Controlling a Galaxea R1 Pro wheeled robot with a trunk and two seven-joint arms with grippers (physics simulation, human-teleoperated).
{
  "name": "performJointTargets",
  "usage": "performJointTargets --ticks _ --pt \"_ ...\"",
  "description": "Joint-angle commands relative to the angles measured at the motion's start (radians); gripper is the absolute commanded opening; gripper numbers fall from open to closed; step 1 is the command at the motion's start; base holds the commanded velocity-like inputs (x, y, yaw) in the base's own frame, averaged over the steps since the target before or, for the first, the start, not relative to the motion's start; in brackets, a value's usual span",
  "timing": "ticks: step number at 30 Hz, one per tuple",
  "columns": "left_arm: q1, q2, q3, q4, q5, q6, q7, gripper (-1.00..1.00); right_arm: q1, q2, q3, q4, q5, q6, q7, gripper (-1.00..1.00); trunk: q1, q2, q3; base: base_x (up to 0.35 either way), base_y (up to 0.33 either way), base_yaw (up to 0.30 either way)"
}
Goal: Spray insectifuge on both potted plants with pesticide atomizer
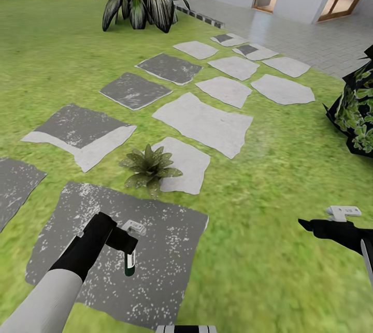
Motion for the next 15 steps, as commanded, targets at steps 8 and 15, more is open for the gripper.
performJointTargets --ticks 8,15 --pt "0.0 0.001 -0.001 -0.001 -0.01 0.001 -0.01 -1.0 -0.001 0.0 -0.001 -0.001 0.01 0.003 0.01 1.0 0.0 0.0 -0.001 0.0 0.045 0.0" --pt "0.0 0.001 -0.001 -0.001 -0.01 0.001 -0.01 -1.0 -0.001 0.0 -0.002 -0.001 0.01 0.003 0.01 1.0 0.0 0.0 -0.001 0.0 0.038 0.0"
